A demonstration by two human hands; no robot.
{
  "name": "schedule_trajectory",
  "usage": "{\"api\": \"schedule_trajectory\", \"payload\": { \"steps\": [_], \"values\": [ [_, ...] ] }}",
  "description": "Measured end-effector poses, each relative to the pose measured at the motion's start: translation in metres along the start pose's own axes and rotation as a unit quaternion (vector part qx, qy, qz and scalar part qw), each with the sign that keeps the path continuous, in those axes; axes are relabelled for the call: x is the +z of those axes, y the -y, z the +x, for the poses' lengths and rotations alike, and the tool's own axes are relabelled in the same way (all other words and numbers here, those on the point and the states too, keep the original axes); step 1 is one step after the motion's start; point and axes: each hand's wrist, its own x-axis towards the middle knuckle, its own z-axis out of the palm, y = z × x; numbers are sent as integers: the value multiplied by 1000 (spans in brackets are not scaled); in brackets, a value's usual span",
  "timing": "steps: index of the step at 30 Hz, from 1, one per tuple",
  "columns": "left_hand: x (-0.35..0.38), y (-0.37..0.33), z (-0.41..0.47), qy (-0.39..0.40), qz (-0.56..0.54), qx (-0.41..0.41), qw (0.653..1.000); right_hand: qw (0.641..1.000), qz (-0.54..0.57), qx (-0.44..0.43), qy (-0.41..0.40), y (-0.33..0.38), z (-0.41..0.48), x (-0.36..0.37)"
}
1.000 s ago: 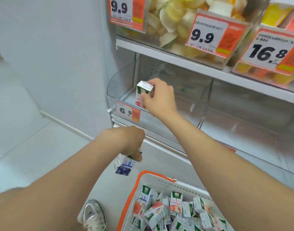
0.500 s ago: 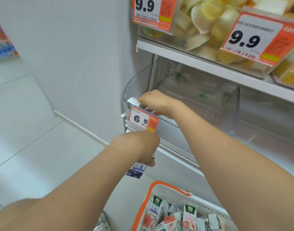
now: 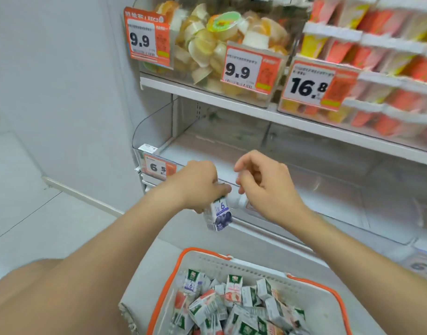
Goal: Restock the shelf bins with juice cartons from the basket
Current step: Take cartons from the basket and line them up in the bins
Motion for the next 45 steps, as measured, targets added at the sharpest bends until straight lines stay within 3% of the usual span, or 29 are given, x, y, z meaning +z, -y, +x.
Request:
{"api": "schedule_trajectory", "payload": {
  "steps": [4,7,11,19,21,24,28,34,40,45],
  "values": [
    [15,-40,4,3,-210,27,977,988,62,102,100,-20,-47,-37],
    [30,-68,9,37,-326,46,944,987,7,128,100,-31,-63,-62],
    [50,-102,19,-12,-393,49,918,983,36,165,76,-38,-73,-98],
    [89,-154,28,-4,-448,105,888,972,3,233,34,-42,-93,-157],
    [104,-167,32,-30,-391,132,910,968,-45,247,14,-42,-102,-181],
    [131,-180,35,-78,-216,216,949,933,-230,273,-49,-51,-117,-220],
    [164,-189,35,-49,-70,291,953,892,-319,303,-102,-85,-134,-246],
    [182,-201,41,-53,73,273,958,890,-348,295,10,-134,-134,-263],
    [184,-185,43,-69,135,223,963,880,-304,329,154,-154,-126,-265],
    [186,-184,45,-75,167,218,958,872,-272,357,197,-155,-122,-266]
  ]
}}
